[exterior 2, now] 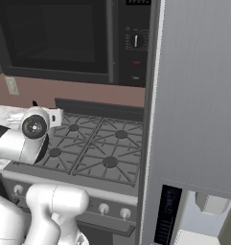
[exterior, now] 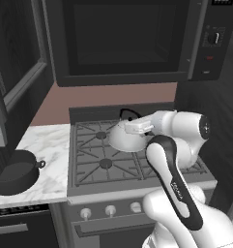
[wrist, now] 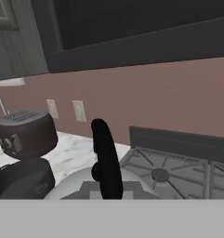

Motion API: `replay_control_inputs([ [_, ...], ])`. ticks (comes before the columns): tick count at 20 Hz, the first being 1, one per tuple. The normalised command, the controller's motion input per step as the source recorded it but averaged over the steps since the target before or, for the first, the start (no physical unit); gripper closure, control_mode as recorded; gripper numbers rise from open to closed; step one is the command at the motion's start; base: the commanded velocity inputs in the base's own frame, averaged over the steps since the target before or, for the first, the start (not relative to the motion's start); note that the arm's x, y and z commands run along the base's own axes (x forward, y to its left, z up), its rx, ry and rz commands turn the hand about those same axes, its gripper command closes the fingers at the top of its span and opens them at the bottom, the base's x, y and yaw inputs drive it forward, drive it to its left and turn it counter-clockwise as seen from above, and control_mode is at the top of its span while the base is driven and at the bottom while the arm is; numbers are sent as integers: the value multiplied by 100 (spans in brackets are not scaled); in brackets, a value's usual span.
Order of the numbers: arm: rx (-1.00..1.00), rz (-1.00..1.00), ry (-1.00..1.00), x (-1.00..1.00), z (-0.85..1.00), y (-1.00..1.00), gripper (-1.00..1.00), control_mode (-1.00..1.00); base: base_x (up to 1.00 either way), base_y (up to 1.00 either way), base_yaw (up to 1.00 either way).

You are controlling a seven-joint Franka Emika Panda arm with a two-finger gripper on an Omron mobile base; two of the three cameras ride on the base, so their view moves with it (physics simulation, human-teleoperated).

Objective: Pick the kettle from the cabinet and place it on a stove burner. Then pick the pot from the counter and place it on another stove burner. Finally, turn both burners on.

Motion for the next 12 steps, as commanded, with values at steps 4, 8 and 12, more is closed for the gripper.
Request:
replay_control_inputs([
  [4,0,0,0,44,-14,0,100,-100,0,0,0],
  [8,0,0,0,46,-7,0,100,-100,0,0,0],
  [12,0,0,3,48,-12,0,100,-100,0,0,0],
])
